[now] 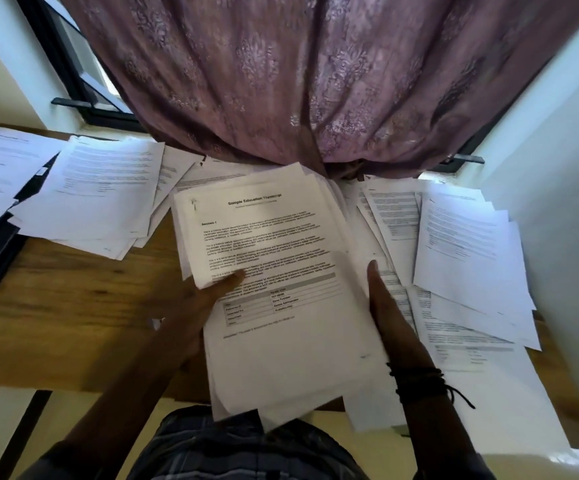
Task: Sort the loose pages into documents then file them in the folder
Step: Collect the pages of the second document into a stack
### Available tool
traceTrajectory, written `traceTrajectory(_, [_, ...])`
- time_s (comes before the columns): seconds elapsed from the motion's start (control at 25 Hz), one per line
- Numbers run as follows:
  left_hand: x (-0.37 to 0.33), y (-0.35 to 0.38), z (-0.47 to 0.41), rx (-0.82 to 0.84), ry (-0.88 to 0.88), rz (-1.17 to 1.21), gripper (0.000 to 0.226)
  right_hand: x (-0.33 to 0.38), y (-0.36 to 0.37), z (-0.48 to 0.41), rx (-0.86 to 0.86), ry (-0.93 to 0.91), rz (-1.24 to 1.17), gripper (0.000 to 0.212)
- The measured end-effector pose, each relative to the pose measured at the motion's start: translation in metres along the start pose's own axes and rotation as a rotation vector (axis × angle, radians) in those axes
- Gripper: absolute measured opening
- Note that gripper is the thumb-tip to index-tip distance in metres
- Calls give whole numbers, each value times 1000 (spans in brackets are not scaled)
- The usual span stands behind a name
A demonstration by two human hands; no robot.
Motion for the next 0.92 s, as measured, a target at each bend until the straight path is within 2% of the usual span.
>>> traceTrajectory(0.04, [-2,6,-3,13,12,-15,31,-2,-8,-1,-9,-39,102,60])
traceTrajectory(0.12, [-3,21,-9,71,39,-66,33,3,-21,5,-94,-139,297,54])
traceTrajectory(0.24, [-5,39,-15,158,124,-250,42,-3,-38,13,-69,-155,240,37])
traceTrajectory(0.32, [-4,43,-17,150,128,-275,47,1,-59,24,-153,-193,297,33])
traceTrajectory(0.4, [-3,45,-18,133,119,-261,48,-6,-117,36,-506,-197,534,34])
traceTrajectory(0.44, [-3,47,-18,131,121,-264,48,-13,-145,47,-678,-125,725,39])
traceTrajectory(0.48, [-3,48,-18,129,124,-275,47,-23,-164,55,-773,-43,926,43])
traceTrajectory(0.56, [-2,50,-18,125,134,-296,45,-46,-172,57,-761,76,1209,51])
traceTrajectory(0.6, [-1,51,-19,121,132,-301,44,-54,-163,53,-697,67,1289,56])
traceTrajectory(0.68, [1,50,-21,118,133,-308,40,-54,-128,40,-529,-90,1293,46])
traceTrajectory(0.72, [0,49,-21,118,135,-312,39,-50,-115,34,-478,-149,1180,33])
traceTrajectory(0.76, [-1,48,-20,120,137,-309,39,-42,-112,31,-505,-179,1026,28])
traceTrajectory(0.84, [-5,45,-18,131,147,-289,44,-28,-143,38,-770,-160,875,33])
traceTrajectory(0.88, [-6,43,-18,134,155,-285,48,-29,-167,40,-875,-143,913,41])
traceTrajectory(0.92, [-7,40,-19,131,161,-287,50,-38,-190,41,-912,-32,1004,56])
Point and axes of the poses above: each hand's wrist, its own z-axis away from the middle knuckle, its own y-axis out of the palm, x = y × z, the point moved 9 cm from there along -z, towards the middle knuckle, and after that the axes turned 3 degrees about -z, right-handed, at the moved point
